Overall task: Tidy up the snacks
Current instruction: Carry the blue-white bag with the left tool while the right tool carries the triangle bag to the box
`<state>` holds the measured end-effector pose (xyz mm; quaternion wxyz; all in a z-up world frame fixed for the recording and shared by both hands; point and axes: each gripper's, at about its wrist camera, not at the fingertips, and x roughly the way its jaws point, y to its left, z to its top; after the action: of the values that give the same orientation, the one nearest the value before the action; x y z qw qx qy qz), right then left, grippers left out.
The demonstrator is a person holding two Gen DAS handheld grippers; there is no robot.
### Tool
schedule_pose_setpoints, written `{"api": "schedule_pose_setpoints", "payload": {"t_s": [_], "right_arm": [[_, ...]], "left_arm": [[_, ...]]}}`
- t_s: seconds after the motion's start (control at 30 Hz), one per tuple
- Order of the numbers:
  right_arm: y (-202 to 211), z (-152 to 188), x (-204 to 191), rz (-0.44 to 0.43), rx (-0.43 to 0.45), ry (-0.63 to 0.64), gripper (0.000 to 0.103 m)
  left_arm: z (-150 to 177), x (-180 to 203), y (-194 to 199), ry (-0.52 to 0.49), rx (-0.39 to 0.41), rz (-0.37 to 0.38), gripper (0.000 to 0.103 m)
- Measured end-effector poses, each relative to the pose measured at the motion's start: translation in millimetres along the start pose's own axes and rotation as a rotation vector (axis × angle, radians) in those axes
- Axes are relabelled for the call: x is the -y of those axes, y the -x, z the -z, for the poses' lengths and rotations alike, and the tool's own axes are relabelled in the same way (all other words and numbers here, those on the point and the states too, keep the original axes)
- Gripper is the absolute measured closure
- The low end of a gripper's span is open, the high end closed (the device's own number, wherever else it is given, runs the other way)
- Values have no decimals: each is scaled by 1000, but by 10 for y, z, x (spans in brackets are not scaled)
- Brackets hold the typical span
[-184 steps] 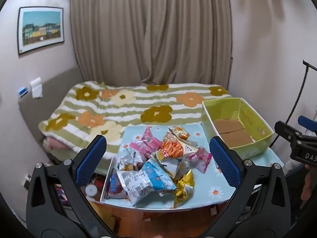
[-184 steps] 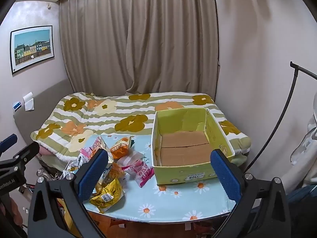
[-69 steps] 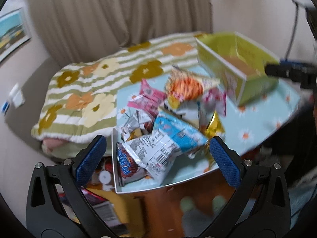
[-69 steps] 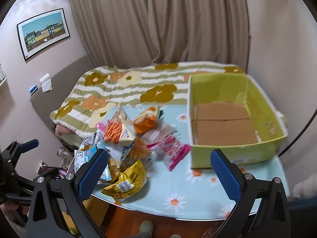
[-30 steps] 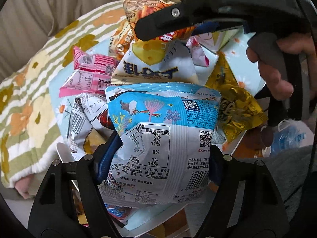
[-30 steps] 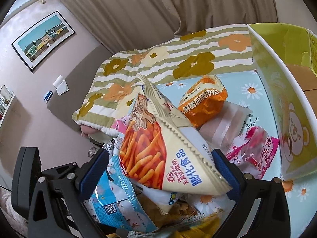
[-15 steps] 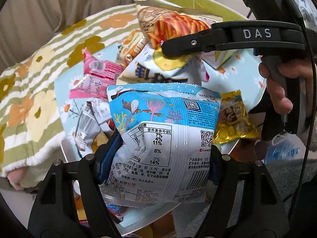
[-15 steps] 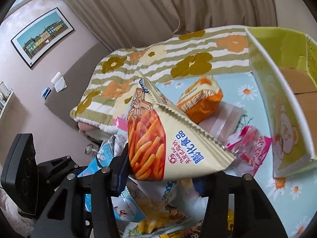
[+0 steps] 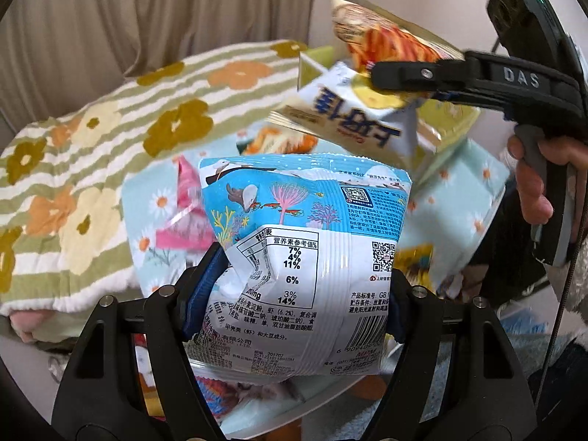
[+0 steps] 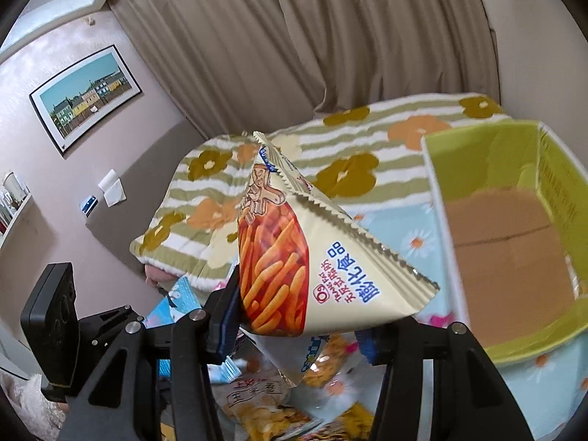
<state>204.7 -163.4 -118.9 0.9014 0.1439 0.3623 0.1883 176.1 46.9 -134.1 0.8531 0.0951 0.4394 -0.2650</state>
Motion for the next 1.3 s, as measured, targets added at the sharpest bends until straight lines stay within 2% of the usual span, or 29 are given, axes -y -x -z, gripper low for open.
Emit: {"api": "schedule_pose_setpoints", "payload": {"t_s": [0.17,0.33,0.57,0.7,0.9,1.1,1.17,1.23,1.3], "right_arm": [[312,-199,287,3,29,31,55],[642,-448,784,30,41,51,55],[935,-669,1479,111,12,75,55],[980,-679,1802,160,-18,52,55],[914,-548,2168,234,-67,-33,55],[831,-400,2415,283,-109,-107,55],[788,-365,2468,294,-120,-125,55],[739,-336,2510,310,-127,-131,55],[708,-327,2541,320,-134,-142,55]], "left_arm": [[-404,244,-16,19,58,-43,32],[-906,667,-91,43,125,-87,32],[-1612,1334,-506,75,155,-89,32],[-1967,1608,-849,98,133,-55,32],[-2237,1839,-1385,74,57,-27,32],[-2283,1831,-1913,83,-44,8,32],[-2273,1845,-2053,73,-73,-1,32],[-2265,1905,-2194,40,-98,-40,32],[-2264,1943,-2295,14,-111,-38,32]]}}
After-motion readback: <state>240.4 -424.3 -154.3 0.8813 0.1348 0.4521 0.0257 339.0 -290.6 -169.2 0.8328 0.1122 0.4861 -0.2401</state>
